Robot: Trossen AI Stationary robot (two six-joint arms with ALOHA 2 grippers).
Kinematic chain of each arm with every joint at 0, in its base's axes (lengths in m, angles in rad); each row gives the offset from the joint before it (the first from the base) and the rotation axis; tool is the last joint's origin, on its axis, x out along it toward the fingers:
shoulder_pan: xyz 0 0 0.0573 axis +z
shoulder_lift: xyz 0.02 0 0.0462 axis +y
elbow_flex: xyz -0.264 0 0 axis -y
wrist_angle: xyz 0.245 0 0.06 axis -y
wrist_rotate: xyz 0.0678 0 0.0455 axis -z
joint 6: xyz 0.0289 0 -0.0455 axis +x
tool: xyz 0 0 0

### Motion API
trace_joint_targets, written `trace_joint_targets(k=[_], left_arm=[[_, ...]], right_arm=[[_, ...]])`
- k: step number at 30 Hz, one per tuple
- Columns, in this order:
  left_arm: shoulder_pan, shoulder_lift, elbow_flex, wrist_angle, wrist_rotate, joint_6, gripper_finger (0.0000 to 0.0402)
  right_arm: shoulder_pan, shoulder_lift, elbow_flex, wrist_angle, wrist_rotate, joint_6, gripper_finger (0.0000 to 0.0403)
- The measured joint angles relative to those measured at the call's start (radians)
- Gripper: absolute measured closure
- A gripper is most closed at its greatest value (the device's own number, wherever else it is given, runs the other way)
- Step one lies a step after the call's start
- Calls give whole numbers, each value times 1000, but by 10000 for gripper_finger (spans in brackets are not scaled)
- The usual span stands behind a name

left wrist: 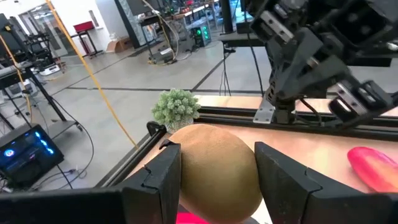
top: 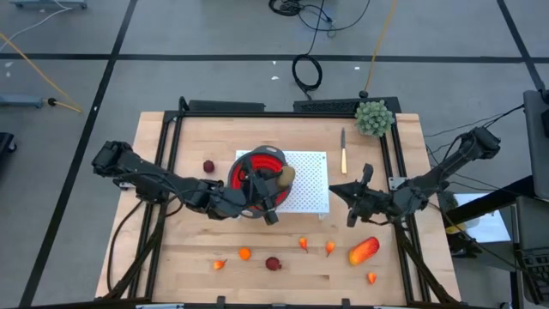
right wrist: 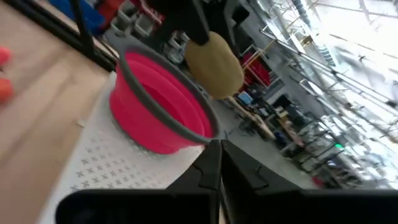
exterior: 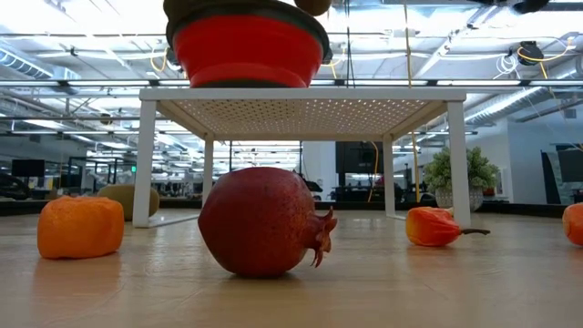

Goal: Pick & Place Fruit
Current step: Put the right kiwi into the strainer bowl on the shelf

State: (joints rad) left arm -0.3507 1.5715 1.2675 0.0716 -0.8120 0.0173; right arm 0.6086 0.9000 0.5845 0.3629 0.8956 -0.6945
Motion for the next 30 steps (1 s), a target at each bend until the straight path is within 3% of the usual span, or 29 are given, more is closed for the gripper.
trace_joint_targets(k=[13,23,30], left_arm=[[-16,-7,0,-107,0,-53,229],[-10,-92,0,-326,-32,-240,229],[28,-101,0,-400,12,-289,229]], right_arm=[[0,-196,-4,-202,-168,253,402],[0,-246,-4,-298,-168,342,403],[0,-280,-4,-321,-169,378,403]])
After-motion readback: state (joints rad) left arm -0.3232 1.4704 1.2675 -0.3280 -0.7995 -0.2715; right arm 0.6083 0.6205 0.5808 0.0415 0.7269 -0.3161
